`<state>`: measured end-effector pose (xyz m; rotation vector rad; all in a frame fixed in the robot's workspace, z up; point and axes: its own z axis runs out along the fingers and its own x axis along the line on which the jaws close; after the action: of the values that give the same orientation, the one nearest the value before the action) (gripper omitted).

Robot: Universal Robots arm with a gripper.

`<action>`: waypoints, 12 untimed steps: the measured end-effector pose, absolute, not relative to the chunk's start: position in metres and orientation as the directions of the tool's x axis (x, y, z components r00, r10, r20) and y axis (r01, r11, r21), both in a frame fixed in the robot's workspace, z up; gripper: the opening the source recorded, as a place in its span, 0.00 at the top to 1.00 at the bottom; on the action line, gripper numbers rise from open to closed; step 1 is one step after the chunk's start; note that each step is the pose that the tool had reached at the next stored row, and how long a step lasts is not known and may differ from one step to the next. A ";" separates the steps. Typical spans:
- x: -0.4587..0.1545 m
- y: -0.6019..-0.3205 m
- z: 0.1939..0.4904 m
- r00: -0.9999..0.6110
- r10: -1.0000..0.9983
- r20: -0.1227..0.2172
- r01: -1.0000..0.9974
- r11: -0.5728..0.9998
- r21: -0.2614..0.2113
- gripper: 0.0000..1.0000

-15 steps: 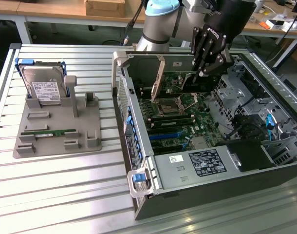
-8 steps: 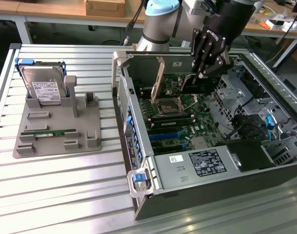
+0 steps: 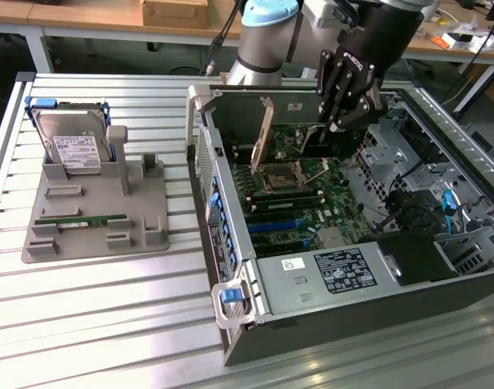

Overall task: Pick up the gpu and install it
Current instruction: 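Insert the gpu into the slot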

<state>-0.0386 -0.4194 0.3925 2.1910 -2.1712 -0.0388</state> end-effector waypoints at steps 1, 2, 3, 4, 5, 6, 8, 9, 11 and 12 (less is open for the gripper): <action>-0.039 -0.420 0.392 0.010 -1.000 0.022 -0.998 -0.008 0.058 0.74; -0.039 -0.420 0.392 0.010 -1.000 0.022 -0.998 -0.008 0.058 0.74; -0.039 -0.420 0.391 0.010 -1.000 0.022 -0.998 -0.008 0.058 0.74; -0.039 -0.420 0.391 0.010 -1.000 0.022 -0.998 -0.008 0.058 0.74; -0.039 -0.420 0.390 0.010 -1.000 0.022 -0.998 -0.008 0.058 0.74; -0.039 -0.420 0.390 0.010 -1.000 0.022 -0.998 -0.008 0.058 0.74; -0.039 -0.420 0.389 0.010 -1.000 0.022 -0.998 -0.008 0.058 0.74; -0.039 -0.420 0.389 0.010 -1.000 0.022 -0.998 -0.008 0.058 0.74; -0.039 -0.420 0.388 0.010 -1.000 0.022 -0.998 -0.008 0.058 0.74; -0.039 -0.420 0.388 0.010 -1.000 0.022 -0.998 -0.008 0.058 0.74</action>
<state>-0.0386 -0.4204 0.3879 2.1910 -2.1711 -0.0388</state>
